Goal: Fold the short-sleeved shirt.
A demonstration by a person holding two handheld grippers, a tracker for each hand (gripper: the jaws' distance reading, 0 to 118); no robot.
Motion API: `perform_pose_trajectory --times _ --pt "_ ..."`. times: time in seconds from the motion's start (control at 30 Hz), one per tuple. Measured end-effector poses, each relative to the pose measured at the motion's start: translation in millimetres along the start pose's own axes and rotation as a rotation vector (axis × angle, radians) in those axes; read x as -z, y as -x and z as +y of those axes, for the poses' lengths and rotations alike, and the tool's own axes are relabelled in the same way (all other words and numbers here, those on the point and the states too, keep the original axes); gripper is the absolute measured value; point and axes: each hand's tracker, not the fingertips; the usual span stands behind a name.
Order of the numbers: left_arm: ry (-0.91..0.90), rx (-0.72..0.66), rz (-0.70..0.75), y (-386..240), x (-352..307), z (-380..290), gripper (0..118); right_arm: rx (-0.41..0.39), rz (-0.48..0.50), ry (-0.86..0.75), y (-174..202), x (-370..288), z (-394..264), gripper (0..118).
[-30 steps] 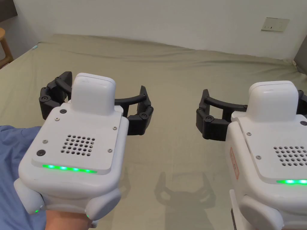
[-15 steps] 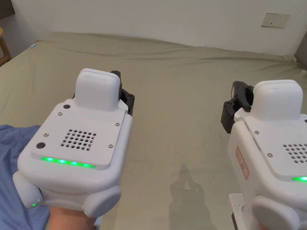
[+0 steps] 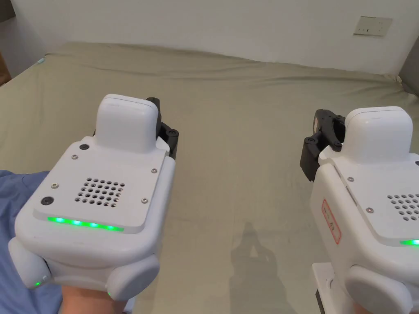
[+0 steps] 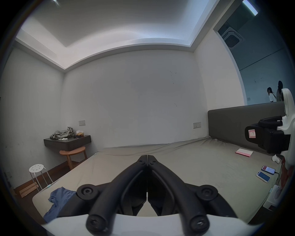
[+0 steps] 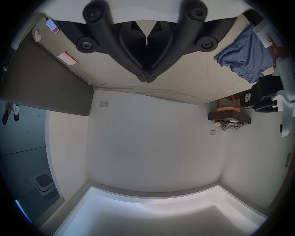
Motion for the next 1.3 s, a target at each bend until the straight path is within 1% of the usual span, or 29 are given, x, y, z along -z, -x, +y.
perform_pose_trajectory --times 0.1,0.17,0.27,0.43,0.53,0.77,0.93,1.03,1.3 --pt "0.004 0.007 0.032 11.9 -5.0 1.0 0 -0.005 0.037 -0.011 11.9 2.4 2.6 0" --pt "0.000 0.019 0.065 22.7 -10.7 0.3 0 -0.001 0.078 -0.025 21.1 3.8 3.7 0" --pt "0.010 0.044 0.127 41.3 -19.2 -0.6 0 -0.016 0.136 -0.036 41.2 6.5 5.7 0" --pt "0.018 0.051 0.249 80.6 -43.8 1.1 0 -0.026 0.265 -0.055 82.0 10.2 9.0 0" --pt "0.031 0.092 0.340 104.3 -59.9 0.5 0 -0.017 0.340 -0.066 102.2 13.6 7.9 0" --pt "0.050 0.085 0.484 146.8 -94.6 -3.7 0 -0.006 0.479 -0.049 148.2 19.1 5.3 0" --pt "0.070 0.051 0.542 165.1 -106.3 -10.9 0 -0.010 0.532 -0.041 169.0 18.4 1.7 0" --pt "0.077 0.052 0.559 170.6 -106.6 -15.6 0 -0.026 0.548 -0.043 173.8 19.4 0.8 0" --pt "0.127 0.043 0.542 177.7 -88.7 -27.5 0 -0.038 0.532 -0.024 171.9 25.7 -1.7 0"
